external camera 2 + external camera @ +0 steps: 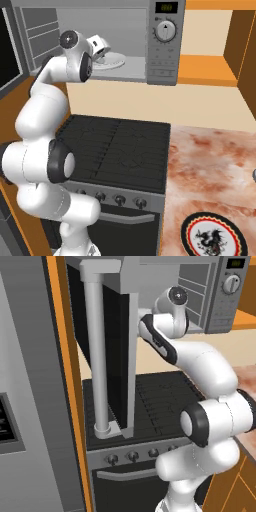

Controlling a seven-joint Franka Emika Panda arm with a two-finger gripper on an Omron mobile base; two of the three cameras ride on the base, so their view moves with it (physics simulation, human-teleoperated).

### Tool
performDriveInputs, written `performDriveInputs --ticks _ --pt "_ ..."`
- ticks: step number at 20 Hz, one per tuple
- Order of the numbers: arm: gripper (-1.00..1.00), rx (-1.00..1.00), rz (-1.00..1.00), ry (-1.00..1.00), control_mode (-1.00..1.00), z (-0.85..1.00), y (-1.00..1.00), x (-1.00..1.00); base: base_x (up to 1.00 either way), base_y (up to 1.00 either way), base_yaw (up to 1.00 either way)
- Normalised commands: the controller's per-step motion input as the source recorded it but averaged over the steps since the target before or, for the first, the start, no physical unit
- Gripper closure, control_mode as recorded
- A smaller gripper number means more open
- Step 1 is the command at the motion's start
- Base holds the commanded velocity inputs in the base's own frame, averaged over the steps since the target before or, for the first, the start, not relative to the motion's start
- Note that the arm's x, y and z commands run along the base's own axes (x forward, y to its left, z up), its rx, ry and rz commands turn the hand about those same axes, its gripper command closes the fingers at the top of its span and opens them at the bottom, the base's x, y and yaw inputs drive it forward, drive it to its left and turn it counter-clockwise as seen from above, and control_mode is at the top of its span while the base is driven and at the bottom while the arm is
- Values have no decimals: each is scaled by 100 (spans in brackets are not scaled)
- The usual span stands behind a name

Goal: Pick the marshmallow from the counter and place it in the microwave. Then turn on the microwave.

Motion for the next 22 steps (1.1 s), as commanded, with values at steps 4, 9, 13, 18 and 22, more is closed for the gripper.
performDriveInputs --ticks 4,9,13,18,22 --pt "-100 0 0 -2 -100 8 -1 -38 0 0 0" --pt "-100 0 0 0 -100 8 -4 -46 0 0 0" --pt "-100 0 0 0 -100 1 -6 -52 0 0 0" --pt "-100 0 0 0 -100 0 -6 -56 0 0 0" --pt "-100 0 0 0 -100 -5 -3 -52 0 0 0"
